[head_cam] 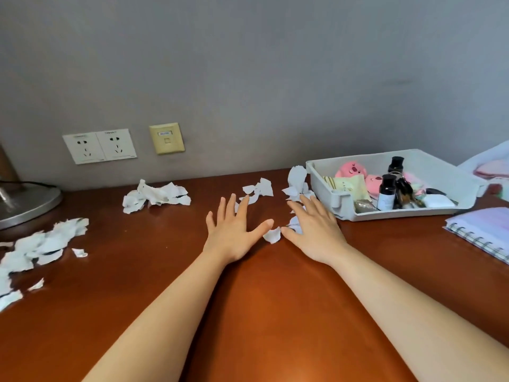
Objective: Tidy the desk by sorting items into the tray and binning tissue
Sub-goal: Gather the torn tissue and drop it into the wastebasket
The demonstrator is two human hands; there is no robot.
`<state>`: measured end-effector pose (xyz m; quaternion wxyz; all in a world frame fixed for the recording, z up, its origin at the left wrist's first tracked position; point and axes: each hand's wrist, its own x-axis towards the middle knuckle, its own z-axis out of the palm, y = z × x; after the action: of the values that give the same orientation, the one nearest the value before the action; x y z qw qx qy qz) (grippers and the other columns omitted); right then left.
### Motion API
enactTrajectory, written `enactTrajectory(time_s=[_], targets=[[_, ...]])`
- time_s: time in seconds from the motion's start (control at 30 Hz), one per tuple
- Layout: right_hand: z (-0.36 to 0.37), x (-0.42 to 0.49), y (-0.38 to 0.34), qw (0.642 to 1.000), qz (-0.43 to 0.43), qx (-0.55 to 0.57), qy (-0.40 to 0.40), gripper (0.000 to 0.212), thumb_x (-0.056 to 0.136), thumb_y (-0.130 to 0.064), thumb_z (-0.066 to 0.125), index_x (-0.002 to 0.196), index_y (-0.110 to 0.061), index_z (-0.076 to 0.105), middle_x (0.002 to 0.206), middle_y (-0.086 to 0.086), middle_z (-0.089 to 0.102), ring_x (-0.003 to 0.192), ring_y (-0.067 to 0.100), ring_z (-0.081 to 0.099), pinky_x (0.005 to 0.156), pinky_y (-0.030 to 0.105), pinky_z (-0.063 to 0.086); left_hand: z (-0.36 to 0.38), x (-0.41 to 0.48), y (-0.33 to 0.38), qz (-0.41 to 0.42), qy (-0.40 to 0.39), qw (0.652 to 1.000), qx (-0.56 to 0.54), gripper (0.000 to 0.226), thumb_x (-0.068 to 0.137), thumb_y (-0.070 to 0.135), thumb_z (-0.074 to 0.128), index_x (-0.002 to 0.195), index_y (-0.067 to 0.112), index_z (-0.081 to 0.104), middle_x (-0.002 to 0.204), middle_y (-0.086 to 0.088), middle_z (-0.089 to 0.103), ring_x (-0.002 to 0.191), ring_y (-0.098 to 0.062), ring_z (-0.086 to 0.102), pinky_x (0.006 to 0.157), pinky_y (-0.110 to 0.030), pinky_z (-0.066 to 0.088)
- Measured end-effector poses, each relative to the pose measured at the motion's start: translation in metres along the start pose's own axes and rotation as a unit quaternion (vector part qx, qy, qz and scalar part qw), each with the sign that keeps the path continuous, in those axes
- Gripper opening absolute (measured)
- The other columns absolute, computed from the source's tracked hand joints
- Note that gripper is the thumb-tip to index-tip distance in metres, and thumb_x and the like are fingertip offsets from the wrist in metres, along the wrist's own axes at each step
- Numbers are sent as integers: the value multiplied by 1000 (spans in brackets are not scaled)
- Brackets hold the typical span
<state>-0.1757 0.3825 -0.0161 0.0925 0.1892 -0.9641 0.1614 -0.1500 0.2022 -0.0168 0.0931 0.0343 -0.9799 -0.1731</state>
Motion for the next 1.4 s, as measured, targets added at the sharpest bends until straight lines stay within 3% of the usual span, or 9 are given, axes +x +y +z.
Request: enactTrajectory(time_s=[0.23, 0.5, 0.63, 0.77, 0.97, 1.07, 1.17, 1.27, 1.4], targets=[[9, 35, 3, 998, 48, 29, -10, 63, 94, -50, 40, 149, -25, 21, 159, 7, 12, 147, 28, 5, 117, 44, 15, 6, 56, -7, -15, 5, 1000, -21, 72, 90, 66, 25, 151, 31, 9, 161, 0, 3, 149, -21, -2, 117, -49, 0], [9, 54, 6, 999, 46, 13, -13, 61, 95, -49, 38, 149, -25, 21, 157, 5, 22, 143, 28, 19, 115, 40, 21, 13, 100, -11, 18, -7, 1000, -12, 62, 93, 61, 24, 149, 35, 19, 160, 3, 11, 148, -17, 5, 117, -47, 2], [10, 55, 5, 999, 37, -9, -12, 60, 96, -49, 36, 148, -24, 23, 152, 4, 32, 139, 26, 24, 112, 39, 24, 15, 109, -12, 40, -36, 999, -1, 56, 94, 59, 25, 144, 33, 34, 157, 4, 22, 147, -17, 15, 116, -46, 9], [8, 54, 5, 999, 29, -14, 0, 53, 96, -46, 37, 143, -23, 35, 145, 4, 36, 133, 25, 29, 107, 38, 28, 13, 107, -13, 73, -20, 997, -20, 38, 96, 50, 31, 120, 26, 50, 130, 1, 54, 119, -20, 48, 102, -40, 34], [7, 54, 5, 998, 19, 33, 43, 28, 94, -38, 45, 108, -18, 59, 129, 3, 44, 121, 22, 36, 98, 34, 36, 7, 73, -13, 96, -7, 991, -92, 22, 97, 44, 34, 87, 28, 46, 94, 8, 53, 96, -18, 51, 84, -33, 41], [7, 51, 5, 997, 17, 53, 53, 27, 94, -37, 47, 111, -17, 55, 132, 3, 43, 123, 23, 39, 100, 35, 37, 2, 54, -14, 92, -9, 987, -135, 27, 93, 52, 36, 102, 29, 48, 104, 10, 53, 102, -15, 51, 90, -35, 43], [7, 47, 3, 999, 19, 29, 33, 41, 95, -40, 43, 132, -22, 44, 142, 3, 42, 127, 27, 41, 102, 38, 37, 0, 32, -7, 104, -22, 991, -82, 60, 82, 66, 37, 131, 31, 39, 136, 8, 41, 124, -13, 41, 109, -40, 28], [8, 42, 3, 999, 26, -28, 15, 47, 97, -43, 36, 139, -23, 38, 145, 6, 41, 129, 29, 40, 103, 40, 35, 3, 17, 1, 87, -42, 995, -31, 85, 70, 78, 41, 141, 33, 28, 150, 9, 26, 136, -17, 32, 114, -46, 17], [7, 36, 0, 997, 28, -75, 21, 49, 96, -46, 33, 140, -23, 38, 143, 5, 42, 129, 28, 38, 102, 39, 34, 6, 13, 5, 73, -16, 997, -6, 66, 83, 62, 51, 137, 27, 35, 145, 6, 35, 135, -17, 31, 112, -42, 19]])
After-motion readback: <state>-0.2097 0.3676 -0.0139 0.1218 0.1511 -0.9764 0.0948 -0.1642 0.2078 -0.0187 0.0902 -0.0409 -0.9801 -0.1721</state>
